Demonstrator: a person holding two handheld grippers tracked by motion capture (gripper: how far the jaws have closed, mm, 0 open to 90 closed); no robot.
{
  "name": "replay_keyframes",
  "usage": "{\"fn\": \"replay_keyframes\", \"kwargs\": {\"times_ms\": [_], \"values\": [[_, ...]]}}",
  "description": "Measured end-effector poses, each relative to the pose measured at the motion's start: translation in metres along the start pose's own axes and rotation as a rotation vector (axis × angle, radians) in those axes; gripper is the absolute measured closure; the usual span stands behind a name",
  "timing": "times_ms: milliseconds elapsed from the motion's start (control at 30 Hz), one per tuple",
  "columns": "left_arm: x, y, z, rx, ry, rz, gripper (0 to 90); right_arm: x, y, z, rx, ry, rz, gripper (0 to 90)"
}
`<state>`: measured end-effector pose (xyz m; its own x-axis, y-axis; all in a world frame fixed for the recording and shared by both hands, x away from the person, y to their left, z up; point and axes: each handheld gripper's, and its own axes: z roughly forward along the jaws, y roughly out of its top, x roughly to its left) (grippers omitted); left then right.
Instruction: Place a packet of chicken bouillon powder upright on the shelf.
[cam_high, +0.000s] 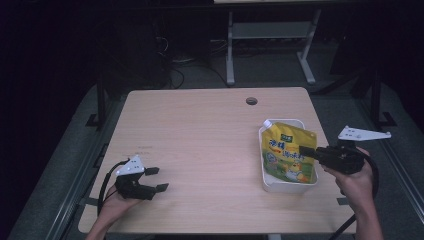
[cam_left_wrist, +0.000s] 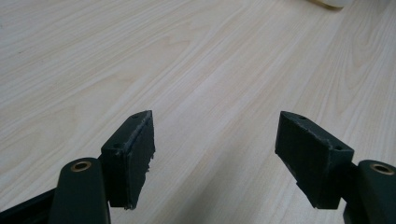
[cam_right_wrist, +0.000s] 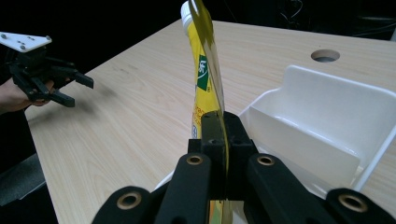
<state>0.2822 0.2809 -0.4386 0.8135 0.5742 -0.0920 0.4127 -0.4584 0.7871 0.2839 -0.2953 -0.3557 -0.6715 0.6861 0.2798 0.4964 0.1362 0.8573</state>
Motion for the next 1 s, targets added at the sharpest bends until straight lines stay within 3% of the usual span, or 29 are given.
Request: {"fn": "replay_keyframes", "kwargs": {"times_ms": [1000], "values": [[0.0, 0.0, 0.001, 0.006, 0.0, 0.003, 27.8, -0.023, -0.029, -0.006, -0.016, 0.011, 0.081, 88.1]]}}
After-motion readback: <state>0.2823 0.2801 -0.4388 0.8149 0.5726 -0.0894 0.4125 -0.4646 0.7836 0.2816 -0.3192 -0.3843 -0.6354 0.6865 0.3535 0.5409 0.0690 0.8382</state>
